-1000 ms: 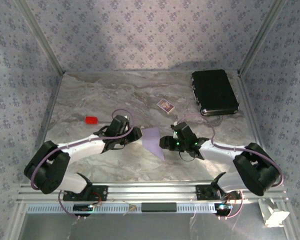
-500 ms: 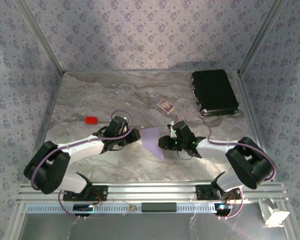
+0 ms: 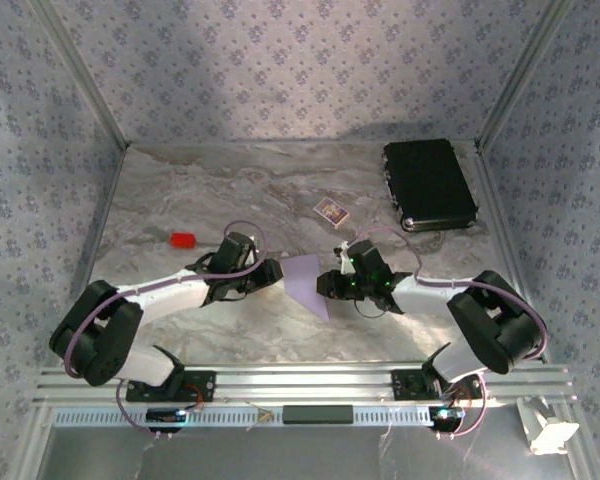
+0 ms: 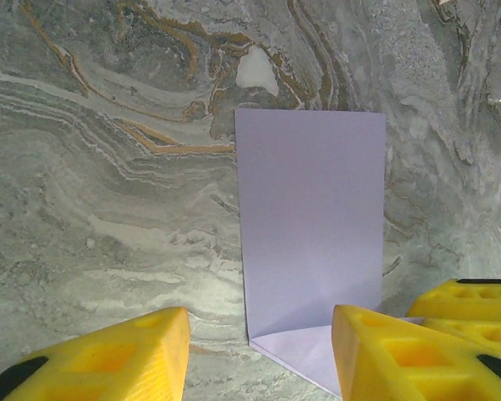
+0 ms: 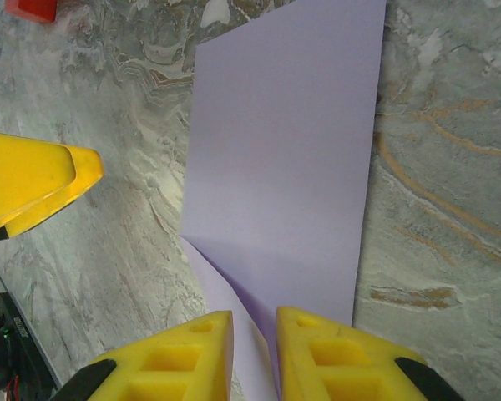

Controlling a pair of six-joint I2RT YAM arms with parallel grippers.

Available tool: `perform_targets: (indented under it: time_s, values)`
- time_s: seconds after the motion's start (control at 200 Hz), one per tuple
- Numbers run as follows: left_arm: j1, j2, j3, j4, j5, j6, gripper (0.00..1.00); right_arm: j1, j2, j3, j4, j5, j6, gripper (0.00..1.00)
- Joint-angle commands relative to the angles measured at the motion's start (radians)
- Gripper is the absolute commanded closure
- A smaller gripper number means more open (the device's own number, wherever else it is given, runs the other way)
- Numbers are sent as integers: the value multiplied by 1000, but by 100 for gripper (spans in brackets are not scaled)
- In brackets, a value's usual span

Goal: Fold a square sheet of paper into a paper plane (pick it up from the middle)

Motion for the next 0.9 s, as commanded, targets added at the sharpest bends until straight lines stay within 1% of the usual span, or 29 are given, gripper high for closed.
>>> perform_targets:
  time_s: [0.0,0.145,0.27,0.32,0.51,0.795,0.894]
  values:
    - [10,10,36,-13,21,-5,52,-6,14,-6,38,-26,-7,79]
    - [16,18,43,-3,45,-4,51,-13,6,-11,40,-39,-10,81]
    - [30,35,52,18,97,6,49,-18,-9,-17,52,-58,-16,84]
    - [35,43,54,26,113,4,46,-20,-14,-22,59,-66,-16,86]
    - [48,80,77,47,168,6,41,-28,-28,-35,79,-82,-17,89]
    - [49,134,106,36,201,5,40,-51,-50,-62,119,-101,-1,90]
    - [50,164,118,45,225,7,43,-62,-53,-66,111,-101,-1,90]
